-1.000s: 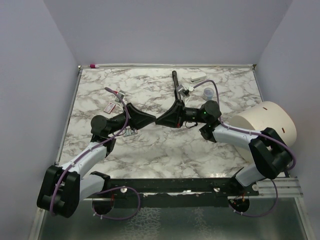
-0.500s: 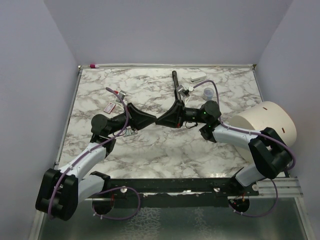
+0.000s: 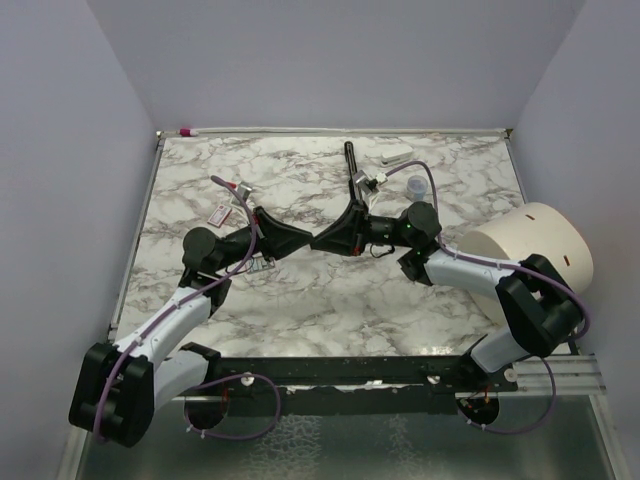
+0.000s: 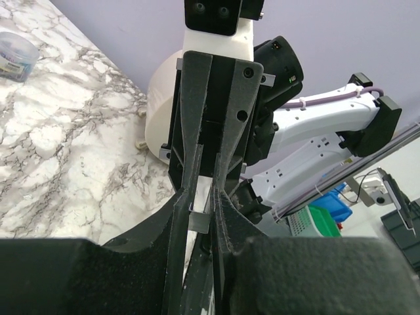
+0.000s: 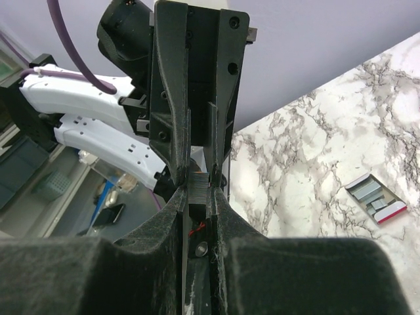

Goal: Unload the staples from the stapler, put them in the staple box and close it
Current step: Place the staple in the staple box.

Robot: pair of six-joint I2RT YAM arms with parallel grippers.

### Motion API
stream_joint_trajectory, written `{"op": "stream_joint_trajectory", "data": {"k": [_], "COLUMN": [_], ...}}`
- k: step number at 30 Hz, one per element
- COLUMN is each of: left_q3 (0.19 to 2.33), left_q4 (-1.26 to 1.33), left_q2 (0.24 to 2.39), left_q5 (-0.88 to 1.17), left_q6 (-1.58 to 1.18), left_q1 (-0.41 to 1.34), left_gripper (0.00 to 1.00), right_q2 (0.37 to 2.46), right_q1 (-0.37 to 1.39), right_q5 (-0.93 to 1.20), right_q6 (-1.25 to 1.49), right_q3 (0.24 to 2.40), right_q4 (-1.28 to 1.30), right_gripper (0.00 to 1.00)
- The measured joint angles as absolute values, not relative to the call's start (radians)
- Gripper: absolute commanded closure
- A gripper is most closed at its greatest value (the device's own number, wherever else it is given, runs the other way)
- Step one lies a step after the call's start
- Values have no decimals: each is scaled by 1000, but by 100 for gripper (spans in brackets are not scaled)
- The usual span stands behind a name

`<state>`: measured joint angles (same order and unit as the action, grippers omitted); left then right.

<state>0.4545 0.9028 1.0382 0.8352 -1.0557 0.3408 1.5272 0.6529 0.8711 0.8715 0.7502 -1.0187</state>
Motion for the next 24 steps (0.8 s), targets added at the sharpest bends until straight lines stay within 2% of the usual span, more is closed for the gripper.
{"op": "stream_joint_trajectory", "data": {"k": [13, 19, 24], "left_q3": [472, 510, 596], "left_q4": [768, 614, 326], "left_q2": [995, 994, 994], "left_q5": [783, 752, 668], "left_q6": [-997, -944, -839], "left_q1": [343, 343, 343], "left_gripper": [82, 83, 83], "right_q2": [1517, 1442, 1285], "right_q1": [653, 629, 566], "right_q5": [795, 773, 722], "right_q6": [890, 827, 629], "right_q3": [728, 677, 650], "right_q4": [-993, -888, -641], "right_gripper": [57, 51, 46]}}
